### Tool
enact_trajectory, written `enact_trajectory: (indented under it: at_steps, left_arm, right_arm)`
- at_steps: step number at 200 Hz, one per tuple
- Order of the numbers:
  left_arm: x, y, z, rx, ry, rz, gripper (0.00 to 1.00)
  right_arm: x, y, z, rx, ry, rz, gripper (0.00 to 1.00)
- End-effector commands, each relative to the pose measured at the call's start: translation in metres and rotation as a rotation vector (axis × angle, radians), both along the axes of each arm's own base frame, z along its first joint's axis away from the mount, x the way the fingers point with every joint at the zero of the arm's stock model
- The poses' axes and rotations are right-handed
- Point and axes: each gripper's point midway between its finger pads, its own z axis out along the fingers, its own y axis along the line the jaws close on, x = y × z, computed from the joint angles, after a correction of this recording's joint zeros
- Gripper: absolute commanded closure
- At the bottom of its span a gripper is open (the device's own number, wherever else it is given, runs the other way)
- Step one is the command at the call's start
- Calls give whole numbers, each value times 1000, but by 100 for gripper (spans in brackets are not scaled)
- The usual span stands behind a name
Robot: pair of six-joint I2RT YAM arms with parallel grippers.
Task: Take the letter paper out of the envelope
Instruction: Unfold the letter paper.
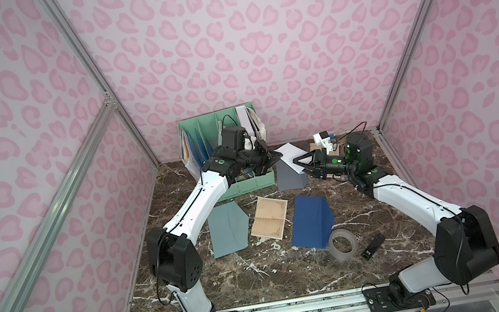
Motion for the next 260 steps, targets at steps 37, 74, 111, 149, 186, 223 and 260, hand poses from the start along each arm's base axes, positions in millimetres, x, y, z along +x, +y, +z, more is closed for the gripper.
enact_trajectory:
  at_steps: [37,74,111,149,186,223,260]
  left_arm:
    - [-1,-3,8,-16,5,1,87]
    - [-9,26,13,33,80,49,38]
    - [-18,53,11,19,196,75,10]
    - [-41,41,-3,-36,367,-59,8]
    - [-49,35,13,-76,315,-119,7]
    - [-65,22,19,-109,304,-205,14]
    - [-68,10,17,-140,282,-231,19]
  right_arm:
    - [8,-10,3,-235,-145,-53,100]
    - [4,-35,-7,-613,-402,-91,100]
    - [-16,-46,-13,-932,-763,-75,100]
    - [-73,-42,33,-946,-1465,-256,100]
    - [-80,-22,24,-975,-1572,-72,100]
    - [-78,-13,21,-969,-1622,-35,100]
    - [-82,0,19,-894,-1613,24,100]
